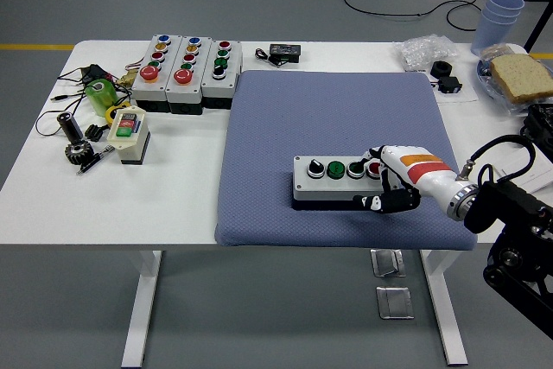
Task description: Pick up the button,place it on the desk,press the button,press the button
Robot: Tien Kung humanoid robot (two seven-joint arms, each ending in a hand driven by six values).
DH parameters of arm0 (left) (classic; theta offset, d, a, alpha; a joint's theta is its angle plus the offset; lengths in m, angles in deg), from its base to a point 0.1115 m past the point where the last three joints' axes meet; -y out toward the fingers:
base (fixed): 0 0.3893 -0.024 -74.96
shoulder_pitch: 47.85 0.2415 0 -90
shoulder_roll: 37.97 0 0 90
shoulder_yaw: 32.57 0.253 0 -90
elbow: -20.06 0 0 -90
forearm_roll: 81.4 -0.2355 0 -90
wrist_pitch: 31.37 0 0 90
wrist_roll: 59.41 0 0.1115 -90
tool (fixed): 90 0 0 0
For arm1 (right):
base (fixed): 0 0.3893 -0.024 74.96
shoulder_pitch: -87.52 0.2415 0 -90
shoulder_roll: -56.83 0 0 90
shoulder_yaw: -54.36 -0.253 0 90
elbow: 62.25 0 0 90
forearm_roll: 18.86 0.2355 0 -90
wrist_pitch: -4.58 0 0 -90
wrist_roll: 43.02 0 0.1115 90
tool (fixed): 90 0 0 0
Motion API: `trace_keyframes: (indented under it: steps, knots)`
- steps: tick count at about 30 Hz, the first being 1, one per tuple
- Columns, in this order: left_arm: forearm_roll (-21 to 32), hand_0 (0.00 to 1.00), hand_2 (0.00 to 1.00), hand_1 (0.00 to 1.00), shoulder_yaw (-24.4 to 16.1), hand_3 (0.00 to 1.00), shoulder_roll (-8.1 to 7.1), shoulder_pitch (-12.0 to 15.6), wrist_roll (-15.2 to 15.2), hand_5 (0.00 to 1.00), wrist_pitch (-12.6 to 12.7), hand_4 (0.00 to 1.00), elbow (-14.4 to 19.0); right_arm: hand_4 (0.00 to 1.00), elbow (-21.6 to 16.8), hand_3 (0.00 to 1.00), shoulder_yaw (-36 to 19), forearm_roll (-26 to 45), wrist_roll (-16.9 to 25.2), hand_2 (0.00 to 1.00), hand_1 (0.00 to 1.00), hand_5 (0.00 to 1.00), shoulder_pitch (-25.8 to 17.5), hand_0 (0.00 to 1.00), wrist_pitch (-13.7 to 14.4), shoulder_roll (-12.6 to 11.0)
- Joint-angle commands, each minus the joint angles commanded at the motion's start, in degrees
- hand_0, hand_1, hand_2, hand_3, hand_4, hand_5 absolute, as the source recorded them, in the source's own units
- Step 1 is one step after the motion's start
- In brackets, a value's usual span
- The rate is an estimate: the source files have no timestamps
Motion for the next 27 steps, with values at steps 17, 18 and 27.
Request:
trace_keyframes:
  steps: [17, 18, 27]
  knots:
    - [-0.7, 0.65, 0.642, 0.645, 0.1, 0.545, 0.07, 0.7, 0.0, 0.844, 0.0, 0.308, 0.0, 0.832, -1.0, 0.787, -9.6, 28.8, 9.9, 0.479, 0.263, 0.432, -5.4, 0.404, 15.2, 0.7]
    - [-0.7, 0.65, 0.642, 0.645, 0.1, 0.545, 0.08, 0.7, 0.0, 0.844, 0.0, 0.308, 0.0, 0.832, -1.0, 0.787, -10.0, 31.4, 11.5, 0.479, 0.263, 0.432, -5.8, 0.404, 15.5, 0.9]
    - [-0.9, 0.651, 0.642, 0.646, 0.3, 0.546, 0.11, 1.0, -0.1, 0.846, 0.0, 0.309, 0.0, 0.827, -0.4, 0.78, -14.8, 53.0, 19.1, 0.798, 0.705, 0.429, -8.7, 0.765, 17.2, 1.9]
